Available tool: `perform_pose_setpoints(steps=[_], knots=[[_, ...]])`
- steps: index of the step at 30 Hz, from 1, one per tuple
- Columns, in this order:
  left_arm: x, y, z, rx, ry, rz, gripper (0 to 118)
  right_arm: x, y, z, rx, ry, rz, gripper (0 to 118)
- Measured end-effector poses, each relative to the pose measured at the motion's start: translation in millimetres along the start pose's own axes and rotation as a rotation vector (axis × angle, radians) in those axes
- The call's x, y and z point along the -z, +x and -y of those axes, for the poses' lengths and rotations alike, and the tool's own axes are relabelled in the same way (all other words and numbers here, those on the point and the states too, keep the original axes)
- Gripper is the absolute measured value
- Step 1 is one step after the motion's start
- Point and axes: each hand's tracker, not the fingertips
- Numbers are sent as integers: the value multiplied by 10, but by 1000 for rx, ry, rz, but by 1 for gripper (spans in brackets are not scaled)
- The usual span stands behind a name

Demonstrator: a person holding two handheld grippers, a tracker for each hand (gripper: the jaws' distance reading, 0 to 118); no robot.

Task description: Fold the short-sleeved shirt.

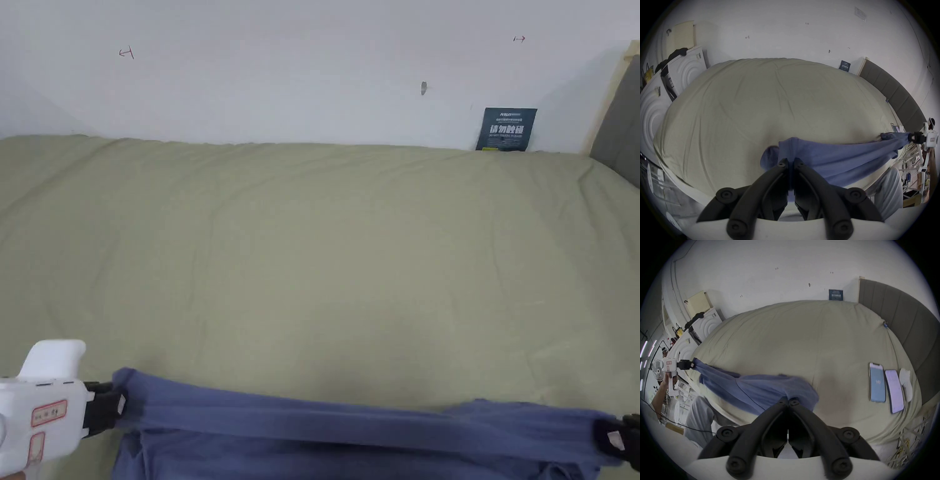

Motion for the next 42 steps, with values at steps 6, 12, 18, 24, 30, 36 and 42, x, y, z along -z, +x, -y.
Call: perform_pose_setpoints(steps=[6, 12, 18, 24, 30, 36, 42], knots=[[152, -104, 446, -13, -32, 13, 2, 238, 140, 369, 37, -67, 4, 2], [257, -95, 613, -20, -29, 20, 4, 434, 204, 503, 45, -121, 11, 2], [-188, -113, 421, 3, -33, -32, 114, 282, 18, 504, 63, -75, 91, 118], [-398, 231, 347, -6, 155, -43, 111, 69, -171, 321, 93, 79, 109, 118], [-763, 605, 205, -44, 373, -50, 0, -333, -755, 193, 64, 445, 173, 5], [-1097, 902, 217, 9, 614, -110, 0, -528, -1355, 296, -131, 686, 348, 2], [-1269, 982, 321, 44, 732, -163, 0, -500, -1616, 355, -154, 693, 335, 2]])
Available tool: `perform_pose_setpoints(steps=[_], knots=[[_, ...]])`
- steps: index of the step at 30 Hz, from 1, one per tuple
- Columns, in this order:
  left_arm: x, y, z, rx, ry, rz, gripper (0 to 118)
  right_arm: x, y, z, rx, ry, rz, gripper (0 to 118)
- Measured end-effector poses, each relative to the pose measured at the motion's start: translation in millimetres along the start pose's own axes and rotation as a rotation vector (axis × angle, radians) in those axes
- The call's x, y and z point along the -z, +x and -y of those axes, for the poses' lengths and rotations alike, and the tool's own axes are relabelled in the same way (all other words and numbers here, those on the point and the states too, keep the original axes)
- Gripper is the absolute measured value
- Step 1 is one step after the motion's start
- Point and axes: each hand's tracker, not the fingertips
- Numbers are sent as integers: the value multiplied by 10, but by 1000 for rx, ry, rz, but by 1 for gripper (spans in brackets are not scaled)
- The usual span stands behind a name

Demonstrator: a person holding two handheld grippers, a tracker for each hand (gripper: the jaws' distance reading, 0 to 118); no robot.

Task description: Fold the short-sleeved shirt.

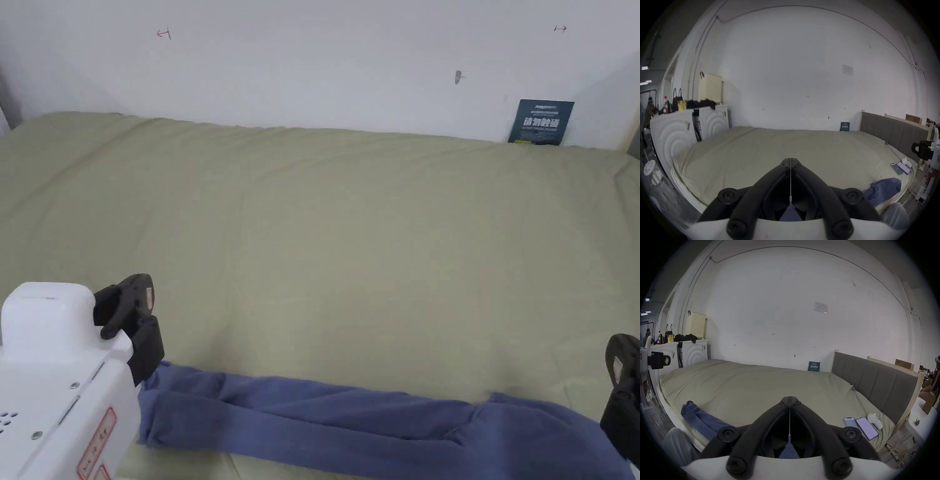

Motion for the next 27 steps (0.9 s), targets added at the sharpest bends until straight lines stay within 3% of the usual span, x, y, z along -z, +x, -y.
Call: perform_pose_setpoints(steps=[7, 12, 19, 27], knots=[[17, -137, 38, -16, -46, -11, 0, 53, -91, -2, 57, -30, -32, 2], [339, -482, 147, -95, -286, 63, 0, 111, -153, 3, 57, -58, -39, 2], [1226, -1117, 677, -424, -784, 295, 0, 165, -242, 80, 53, -125, -45, 2], [1815, -1689, 1116, -625, -943, 350, 0, 255, -295, 160, 62, -186, -15, 2]])
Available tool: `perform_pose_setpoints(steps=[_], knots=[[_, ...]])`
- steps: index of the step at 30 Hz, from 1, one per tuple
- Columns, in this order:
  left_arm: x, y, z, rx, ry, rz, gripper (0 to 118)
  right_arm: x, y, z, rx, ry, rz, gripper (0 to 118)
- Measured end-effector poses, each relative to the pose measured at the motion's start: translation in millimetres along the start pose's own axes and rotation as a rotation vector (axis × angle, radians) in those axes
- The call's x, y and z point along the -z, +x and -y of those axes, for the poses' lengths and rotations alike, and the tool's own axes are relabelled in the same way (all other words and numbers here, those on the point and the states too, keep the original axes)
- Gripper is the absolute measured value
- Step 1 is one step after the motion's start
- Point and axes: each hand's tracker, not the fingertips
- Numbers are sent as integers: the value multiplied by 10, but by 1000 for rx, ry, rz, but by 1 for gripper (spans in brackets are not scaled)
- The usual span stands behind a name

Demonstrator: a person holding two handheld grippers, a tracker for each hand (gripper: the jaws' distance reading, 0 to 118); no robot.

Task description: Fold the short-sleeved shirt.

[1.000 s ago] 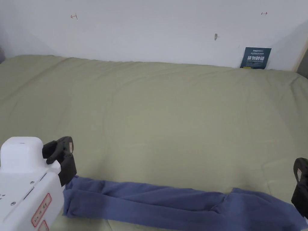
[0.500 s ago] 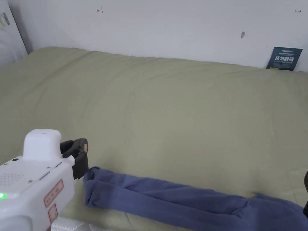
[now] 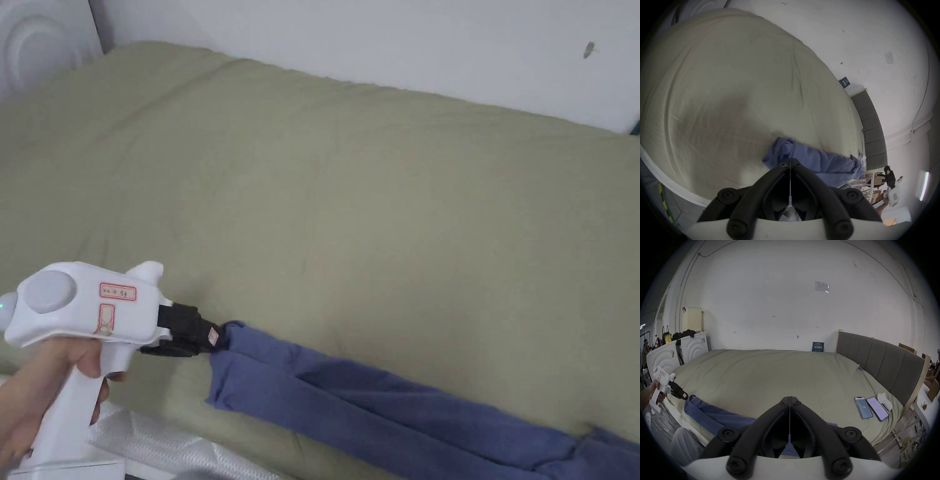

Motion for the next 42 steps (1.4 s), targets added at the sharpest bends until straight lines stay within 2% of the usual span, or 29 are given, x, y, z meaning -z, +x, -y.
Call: perform_pose_setpoints(steps=[2, 3, 4, 5, 6, 7, 11, 13, 19, 21, 22, 23, 26, 31, 34, 39, 42], knots=[[21, -77, -60, -11, -25, 95, 0, 14, 0, 19, 11, -10, 6, 2], [38, -115, -82, -30, -54, 141, 6, 27, -2, 21, 13, -18, 6, 2], [52, -145, -116, -27, -65, 164, 31, 40, -7, 22, 13, -27, 6, 2], [96, -170, -131, -26, -91, 190, 69, 40, -11, 19, 10, -29, 11, 2], [169, -182, -133, -35, -133, 215, 101, 47, -12, 20, 9, -34, 11, 2], [236, -188, -126, -36, -161, 232, 114, 65, -13, 15, 9, -50, 4, 2], [441, -257, -146, -26, -169, 252, 113, 78, -37, 20, 9, -66, -11, 2], [515, -140, -128, -25, -176, 303, 114, 78, -38, 32, 3, -71, -12, 2], [690, 71, -96, 6, -221, 320, 115, 65, -38, 29, 17, -75, -25, 2], [724, 33, -129, 7, -231, 314, 110, 59, -11, 41, 34, -76, -29, 2], [696, 59, -118, 19, -234, 298, 76, 55, 6, 45, 42, -77, -33, 2], [653, 83, -104, 54, -220, 259, 9, 51, 19, 49, 49, -77, -34, 2], [603, 86, -6, 75, -160, 134, 10, 28, 53, 49, 67, -79, -43, 2], [376, 286, 116, 28, -110, 172, 10, -43, 128, 42, 83, -62, -47, 2], [173, 208, -49, 10, -73, 161, 10, -72, 168, 24, 84, -54, -50, 2], [-343, 130, -333, 56, 13, 34, 10, -85, 274, -5, 111, -53, -73, 2], [-555, 431, -300, 112, 43, -62, 10, -80, 303, -20, 98, -41, -76, 2]])
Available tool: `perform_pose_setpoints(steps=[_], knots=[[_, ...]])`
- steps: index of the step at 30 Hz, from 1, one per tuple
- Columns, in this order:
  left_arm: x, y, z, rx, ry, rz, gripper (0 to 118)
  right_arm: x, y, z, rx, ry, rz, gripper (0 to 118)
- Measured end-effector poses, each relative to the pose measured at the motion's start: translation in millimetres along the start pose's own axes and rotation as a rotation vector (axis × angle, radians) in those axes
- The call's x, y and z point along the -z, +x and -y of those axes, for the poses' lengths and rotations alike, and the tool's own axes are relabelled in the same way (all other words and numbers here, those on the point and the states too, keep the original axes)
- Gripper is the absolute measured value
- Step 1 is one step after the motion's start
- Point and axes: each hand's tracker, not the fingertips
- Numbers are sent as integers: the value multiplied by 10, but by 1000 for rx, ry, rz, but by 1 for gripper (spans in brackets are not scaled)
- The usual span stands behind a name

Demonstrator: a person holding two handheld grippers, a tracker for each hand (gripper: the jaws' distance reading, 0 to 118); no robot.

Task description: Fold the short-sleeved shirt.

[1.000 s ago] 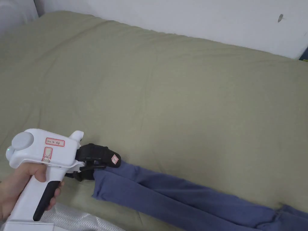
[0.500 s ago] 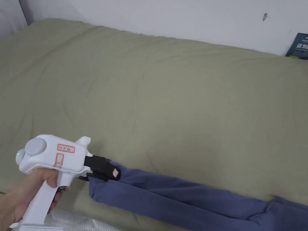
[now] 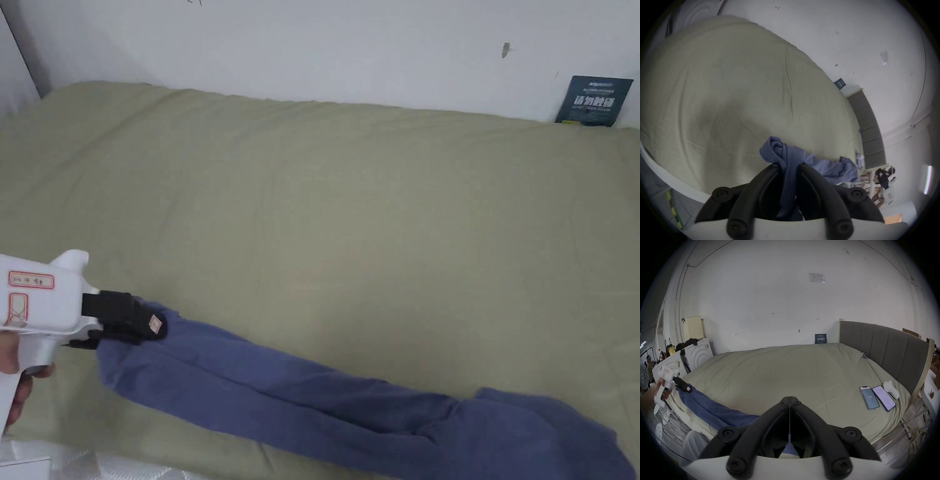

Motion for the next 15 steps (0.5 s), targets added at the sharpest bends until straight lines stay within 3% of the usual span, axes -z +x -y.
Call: perform_pose_setpoints(steps=[7, 15], knots=[[191, 1152, 343, 201, -32, -153, 10, 41, 49, 63, 16, -19, -17, 2], [1121, 2195, 731, 408, -88, -259, 10, 60, 61, 158, 28, -49, -61, 2]])
